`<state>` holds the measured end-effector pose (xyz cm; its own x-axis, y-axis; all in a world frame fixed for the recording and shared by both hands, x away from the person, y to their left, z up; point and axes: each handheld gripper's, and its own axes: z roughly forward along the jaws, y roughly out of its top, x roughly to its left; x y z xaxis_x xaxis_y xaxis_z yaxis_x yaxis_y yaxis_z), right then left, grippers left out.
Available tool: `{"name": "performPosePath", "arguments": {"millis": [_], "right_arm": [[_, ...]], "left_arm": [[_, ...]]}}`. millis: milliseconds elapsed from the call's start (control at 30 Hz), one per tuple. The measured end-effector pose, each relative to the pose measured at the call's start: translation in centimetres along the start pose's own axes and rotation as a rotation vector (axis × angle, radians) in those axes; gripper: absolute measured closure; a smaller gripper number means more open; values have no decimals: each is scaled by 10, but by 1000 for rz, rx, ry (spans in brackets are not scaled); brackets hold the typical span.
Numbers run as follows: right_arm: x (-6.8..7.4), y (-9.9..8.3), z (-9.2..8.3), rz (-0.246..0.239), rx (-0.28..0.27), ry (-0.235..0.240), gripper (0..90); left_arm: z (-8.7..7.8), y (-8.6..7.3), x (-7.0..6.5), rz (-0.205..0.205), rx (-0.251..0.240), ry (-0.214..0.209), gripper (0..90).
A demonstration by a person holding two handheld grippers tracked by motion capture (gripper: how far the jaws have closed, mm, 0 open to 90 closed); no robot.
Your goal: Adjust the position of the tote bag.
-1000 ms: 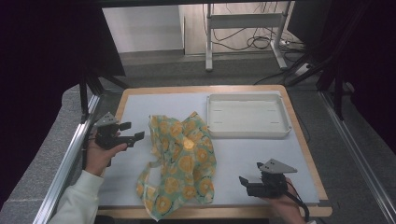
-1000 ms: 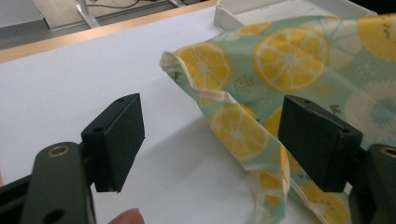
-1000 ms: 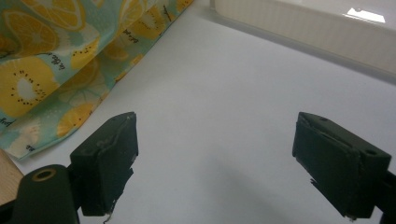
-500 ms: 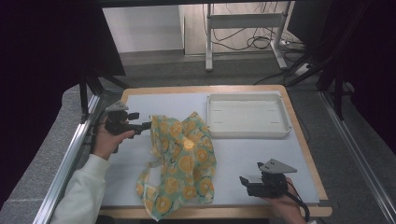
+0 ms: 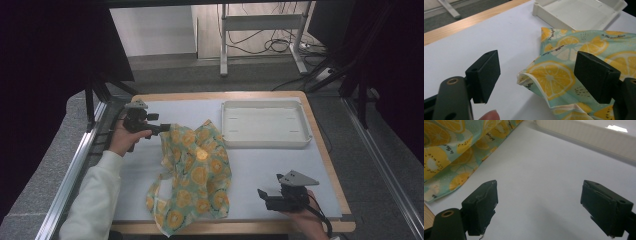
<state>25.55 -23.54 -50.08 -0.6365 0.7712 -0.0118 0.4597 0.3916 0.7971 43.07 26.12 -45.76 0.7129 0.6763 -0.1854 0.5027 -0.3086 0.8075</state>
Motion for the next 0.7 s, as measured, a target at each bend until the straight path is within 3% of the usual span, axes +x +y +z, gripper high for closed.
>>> {"name": "performPosePath", "arguments": {"millis": [233,333,567,700], "right_arm": [[0,0,2,-3,9,-1,147],[0,0,2,-3,10,-1,147],[0,-1,2,-4,14,-4,147],[-1,-1,2,-5,14,-5,147]], "left_arm": [[18,-9,7,28,74,-62,226],[22,-13,8,29,77,-70,239],[29,-20,2,44,70,-51,495],[28,-19,-4,65,49,-58,716]]}}
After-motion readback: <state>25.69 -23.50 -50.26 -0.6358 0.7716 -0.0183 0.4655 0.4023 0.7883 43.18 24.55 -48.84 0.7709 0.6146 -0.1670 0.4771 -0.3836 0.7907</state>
